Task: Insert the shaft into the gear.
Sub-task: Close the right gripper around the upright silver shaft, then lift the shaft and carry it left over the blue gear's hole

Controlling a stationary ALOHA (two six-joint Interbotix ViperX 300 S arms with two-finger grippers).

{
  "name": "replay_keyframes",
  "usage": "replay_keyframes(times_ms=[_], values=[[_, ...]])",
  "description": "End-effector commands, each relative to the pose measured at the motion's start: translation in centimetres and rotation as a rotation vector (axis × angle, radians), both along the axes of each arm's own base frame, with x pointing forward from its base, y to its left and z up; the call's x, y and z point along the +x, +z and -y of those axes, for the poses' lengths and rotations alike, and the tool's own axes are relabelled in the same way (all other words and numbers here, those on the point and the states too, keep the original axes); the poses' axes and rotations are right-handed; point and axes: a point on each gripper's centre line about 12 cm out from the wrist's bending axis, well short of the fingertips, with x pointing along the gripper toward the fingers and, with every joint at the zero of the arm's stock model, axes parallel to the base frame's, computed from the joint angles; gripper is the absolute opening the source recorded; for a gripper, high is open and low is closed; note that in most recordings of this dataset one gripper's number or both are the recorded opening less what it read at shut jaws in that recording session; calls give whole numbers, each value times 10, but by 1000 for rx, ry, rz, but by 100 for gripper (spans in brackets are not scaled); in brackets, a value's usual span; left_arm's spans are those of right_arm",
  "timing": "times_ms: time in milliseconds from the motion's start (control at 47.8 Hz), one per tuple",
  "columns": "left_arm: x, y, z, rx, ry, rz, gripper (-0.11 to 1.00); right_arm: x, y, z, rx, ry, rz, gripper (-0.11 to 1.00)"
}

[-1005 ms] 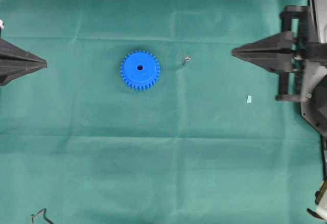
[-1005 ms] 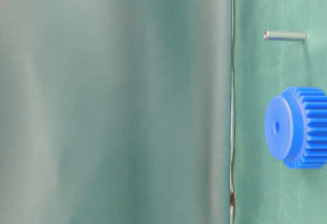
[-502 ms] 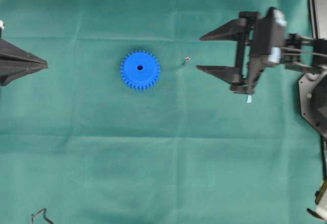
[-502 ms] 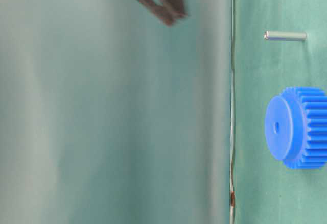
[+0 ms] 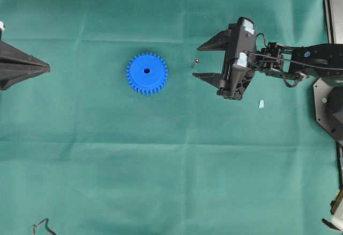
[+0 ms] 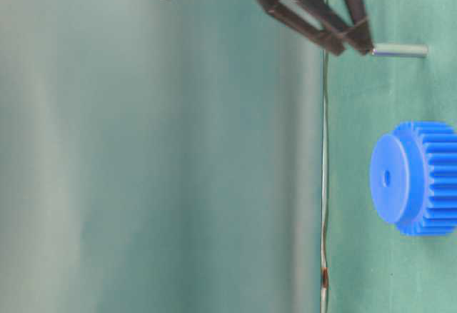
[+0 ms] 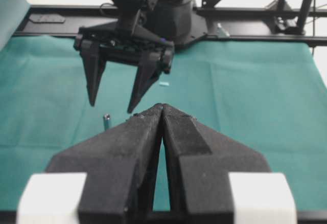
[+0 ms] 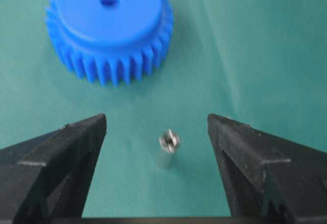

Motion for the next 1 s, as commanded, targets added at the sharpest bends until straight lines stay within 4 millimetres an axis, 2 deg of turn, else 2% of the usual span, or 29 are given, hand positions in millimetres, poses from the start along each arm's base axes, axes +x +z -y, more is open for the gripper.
replay_keyframes(times_ms=[0,251,356,440,586,649,984], values=[[2,8,0,4,-2,18,0,4,2,5,2,-23,24,83],[2,9,0,4,-2,20,0,4,-6,5,6,-27,7,82],[2,8,0,4,-2,18,0,3,-6,5,3,-25,5,77],[2,8,0,3,-2,18,0,4,-6,5,0,-21,3,63],[2,9,0,3,-2,20,0,3,-7,5,1,-18,-8,26],[2,9,0,3,-2,20,0,2,-8,4,3,-17,-15,16],[3,8,0,3,-2,14,0,3,-7,4,4,-16,-15,16]])
